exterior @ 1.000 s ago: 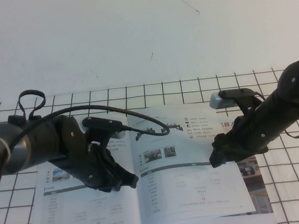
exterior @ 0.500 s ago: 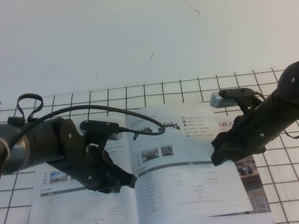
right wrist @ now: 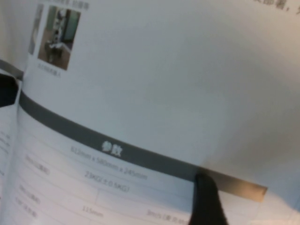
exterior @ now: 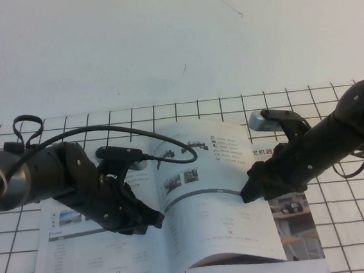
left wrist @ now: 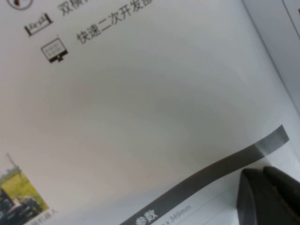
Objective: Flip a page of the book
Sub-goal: Open the closed book
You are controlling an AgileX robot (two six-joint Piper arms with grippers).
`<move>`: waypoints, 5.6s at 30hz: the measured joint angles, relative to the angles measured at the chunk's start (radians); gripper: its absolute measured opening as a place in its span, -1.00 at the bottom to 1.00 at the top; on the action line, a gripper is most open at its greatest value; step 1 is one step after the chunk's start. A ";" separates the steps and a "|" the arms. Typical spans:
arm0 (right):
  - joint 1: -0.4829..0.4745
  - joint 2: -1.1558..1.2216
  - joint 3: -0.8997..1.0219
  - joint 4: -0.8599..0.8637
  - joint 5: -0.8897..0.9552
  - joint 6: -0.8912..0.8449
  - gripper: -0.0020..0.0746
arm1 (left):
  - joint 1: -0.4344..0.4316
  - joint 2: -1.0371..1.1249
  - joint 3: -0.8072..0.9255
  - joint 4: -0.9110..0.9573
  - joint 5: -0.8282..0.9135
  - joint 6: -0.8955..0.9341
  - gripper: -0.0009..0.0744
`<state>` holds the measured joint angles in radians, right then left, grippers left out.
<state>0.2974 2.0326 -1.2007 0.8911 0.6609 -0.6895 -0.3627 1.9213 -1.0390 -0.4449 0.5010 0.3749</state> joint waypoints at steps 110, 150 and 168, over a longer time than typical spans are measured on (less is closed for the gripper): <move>0.009 -0.051 0.053 -0.129 -0.138 0.049 0.32 | 0.266 -0.176 0.229 -0.136 -0.070 0.131 -0.99; 0.010 -0.060 -0.075 -0.445 0.027 0.304 0.32 | 0.266 -0.176 0.225 -0.140 -0.066 0.138 -0.99; 0.006 0.009 -0.077 -0.238 0.017 0.186 0.32 | 0.266 -0.176 0.225 -0.154 -0.066 0.153 -0.99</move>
<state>0.3038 2.0415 -1.2779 0.6533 0.6783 -0.5035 -0.0966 1.7455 -0.8140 -0.5989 0.4352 0.5280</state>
